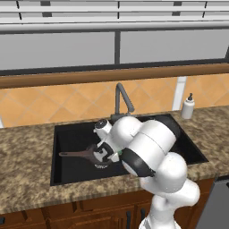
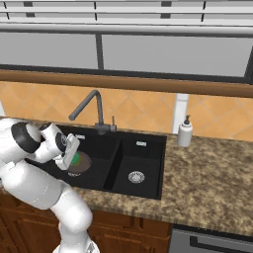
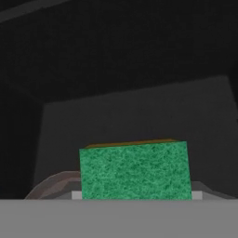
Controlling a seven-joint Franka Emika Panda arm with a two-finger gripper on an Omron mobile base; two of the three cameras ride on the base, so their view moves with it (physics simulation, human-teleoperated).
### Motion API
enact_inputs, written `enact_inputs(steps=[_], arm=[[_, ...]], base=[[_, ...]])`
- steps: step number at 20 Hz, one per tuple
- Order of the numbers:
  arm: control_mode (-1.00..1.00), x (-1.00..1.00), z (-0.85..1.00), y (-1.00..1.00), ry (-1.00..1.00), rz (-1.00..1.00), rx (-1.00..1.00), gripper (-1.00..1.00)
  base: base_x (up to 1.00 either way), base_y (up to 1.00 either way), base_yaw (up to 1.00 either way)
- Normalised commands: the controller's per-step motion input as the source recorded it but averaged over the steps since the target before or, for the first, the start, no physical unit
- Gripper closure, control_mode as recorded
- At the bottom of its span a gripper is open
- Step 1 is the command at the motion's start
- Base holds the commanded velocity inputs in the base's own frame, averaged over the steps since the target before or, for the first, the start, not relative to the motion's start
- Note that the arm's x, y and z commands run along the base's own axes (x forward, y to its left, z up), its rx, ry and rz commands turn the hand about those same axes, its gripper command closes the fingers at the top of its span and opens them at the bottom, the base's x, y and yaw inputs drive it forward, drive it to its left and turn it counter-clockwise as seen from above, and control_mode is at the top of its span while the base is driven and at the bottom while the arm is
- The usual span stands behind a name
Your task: Pick the pan and sponge and place them into the sink. Then turn on the water.
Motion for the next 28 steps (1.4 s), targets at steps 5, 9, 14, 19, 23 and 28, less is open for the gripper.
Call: enact_inputs(steps=[5, 9, 14, 19, 23, 28], arm=[[-1.00, 0.17, -0.34, 0.34, 0.00, -0.16, 0.00, 1.00], [-1.00, 0.12, -0.28, 0.56, 0.00, -0.18, 0.00, 1.00], [-1.00, 0.33, -0.26, 0.63, 0.00, -0.17, 0.00, 1.00], [-1.00, 0.28, -0.36, 0.74, -0.14, -0.15, 0.00, 1.00], [-1.00, 0.36, -0.20, 0.72, -0.15, -0.13, 0.00, 1.00], [-1.00, 0.49, 0.00, 0.25, -0.15, -0.02, 0.00, 1.00]], base=[[0.00, 0.00, 0.00], [0.00, 0.00, 0.00], [0.00, 0.00, 0.00], [0.00, 0.00, 0.00], [0.00, 0.00, 0.00], [0.00, 0.00, 0.00]])
